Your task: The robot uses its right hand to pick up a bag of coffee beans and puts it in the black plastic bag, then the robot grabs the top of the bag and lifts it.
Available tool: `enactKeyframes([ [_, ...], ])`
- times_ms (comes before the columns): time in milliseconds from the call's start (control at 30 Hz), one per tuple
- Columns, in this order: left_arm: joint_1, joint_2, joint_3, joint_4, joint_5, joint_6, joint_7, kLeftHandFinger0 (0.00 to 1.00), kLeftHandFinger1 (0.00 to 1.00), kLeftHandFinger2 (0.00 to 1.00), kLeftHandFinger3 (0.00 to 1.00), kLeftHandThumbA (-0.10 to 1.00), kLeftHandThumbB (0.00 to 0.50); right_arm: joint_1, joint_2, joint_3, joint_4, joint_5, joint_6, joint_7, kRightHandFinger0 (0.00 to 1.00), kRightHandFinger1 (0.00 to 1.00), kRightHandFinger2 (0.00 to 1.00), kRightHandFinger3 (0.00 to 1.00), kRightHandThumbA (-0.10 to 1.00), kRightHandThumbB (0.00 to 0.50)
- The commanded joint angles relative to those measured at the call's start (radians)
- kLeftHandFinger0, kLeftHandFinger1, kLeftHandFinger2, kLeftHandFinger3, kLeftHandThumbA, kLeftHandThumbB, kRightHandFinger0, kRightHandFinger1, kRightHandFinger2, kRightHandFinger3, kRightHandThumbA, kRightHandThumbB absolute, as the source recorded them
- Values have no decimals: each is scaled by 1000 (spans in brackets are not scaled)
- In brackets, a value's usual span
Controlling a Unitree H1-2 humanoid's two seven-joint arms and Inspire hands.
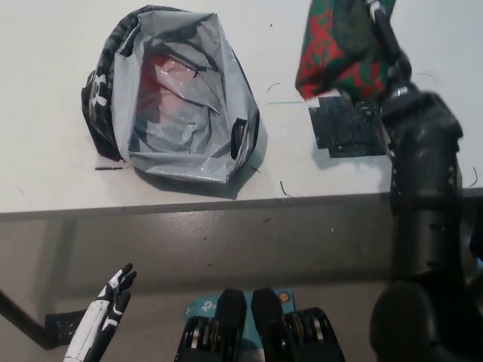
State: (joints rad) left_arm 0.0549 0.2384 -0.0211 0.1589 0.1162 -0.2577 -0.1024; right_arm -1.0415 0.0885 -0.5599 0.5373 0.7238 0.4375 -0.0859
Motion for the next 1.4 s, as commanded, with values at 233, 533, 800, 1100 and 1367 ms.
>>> enactKeyframes([
  [233, -5, 51, -25, -15, 33, -12, -19, 1000, 1000, 1000, 1000, 1000, 282, -293, -3, 217, 112, 30, 32, 1, 0, 130, 663, 871, -100, 107],
  [533, -9, 50, -30, -30, 13, 7, -27, 1000, 1000, 1000, 1000, 1000, 304, -399, 12, 262, 407, -66, -97, 29, 0, 84, 593, 1000, -100, 120],
  [800, -17, 53, -36, -53, 21, 29, -34, 1000, 1000, 1000, 1000, 1000, 302, -472, 20, 269, 651, -137, -233, 18, 0, 102, 681, 1000, -100, 97],
  [1100, -30, 68, -44, -83, 25, 65, -59, 1000, 1000, 1000, 1000, 1000, 291, -483, 26, 267, 780, -195, -314, -3, 0, 146, 730, 999, -100, 133],
  [1367, -48, 72, -44, -83, 17, 66, -70, 1000, 1000, 1000, 1000, 1000, 275, -508, 78, 296, 808, -261, -341, -30, 0, 105, 625, 1000, -100, 167],
])
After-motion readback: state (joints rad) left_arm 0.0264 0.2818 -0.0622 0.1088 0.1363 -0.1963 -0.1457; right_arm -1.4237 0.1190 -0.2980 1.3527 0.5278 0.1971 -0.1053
